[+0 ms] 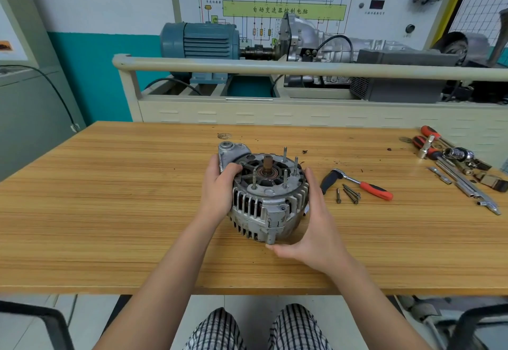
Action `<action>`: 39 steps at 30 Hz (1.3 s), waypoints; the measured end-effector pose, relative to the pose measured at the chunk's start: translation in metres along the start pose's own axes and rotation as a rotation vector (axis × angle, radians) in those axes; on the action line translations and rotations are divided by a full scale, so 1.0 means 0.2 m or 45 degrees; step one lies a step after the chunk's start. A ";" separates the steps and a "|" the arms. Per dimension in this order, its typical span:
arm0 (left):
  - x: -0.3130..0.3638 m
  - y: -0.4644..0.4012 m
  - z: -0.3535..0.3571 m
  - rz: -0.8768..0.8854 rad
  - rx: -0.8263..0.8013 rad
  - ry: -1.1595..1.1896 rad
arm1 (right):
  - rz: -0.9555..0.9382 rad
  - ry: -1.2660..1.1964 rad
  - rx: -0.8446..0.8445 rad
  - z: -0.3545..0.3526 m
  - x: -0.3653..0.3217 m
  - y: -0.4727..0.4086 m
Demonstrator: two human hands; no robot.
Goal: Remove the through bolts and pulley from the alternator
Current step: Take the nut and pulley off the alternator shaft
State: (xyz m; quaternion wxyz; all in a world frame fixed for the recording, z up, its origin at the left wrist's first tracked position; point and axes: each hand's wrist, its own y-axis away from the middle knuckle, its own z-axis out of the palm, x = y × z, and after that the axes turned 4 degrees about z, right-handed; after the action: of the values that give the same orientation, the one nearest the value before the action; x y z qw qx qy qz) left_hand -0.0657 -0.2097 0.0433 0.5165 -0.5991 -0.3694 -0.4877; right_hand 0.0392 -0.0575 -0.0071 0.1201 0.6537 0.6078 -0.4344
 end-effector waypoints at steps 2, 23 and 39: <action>0.02 0.00 0.01 -0.003 0.000 -0.003 | -0.009 -0.011 0.010 0.00 0.00 0.00; -0.15 -0.11 -0.09 -0.467 -0.069 -0.319 | 0.207 -0.370 -0.333 -0.29 -0.34 -0.71; -0.14 -0.23 -0.10 -0.541 -0.519 -0.794 | -0.036 0.720 -0.983 0.21 -0.60 -0.94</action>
State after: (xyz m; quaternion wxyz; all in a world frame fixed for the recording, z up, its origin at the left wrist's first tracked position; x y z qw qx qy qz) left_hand -0.1197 -0.2190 0.0278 0.1390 -0.7182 -0.5192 -0.4419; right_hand -0.1331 -0.1259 0.1239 0.1783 0.6456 0.7424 0.0166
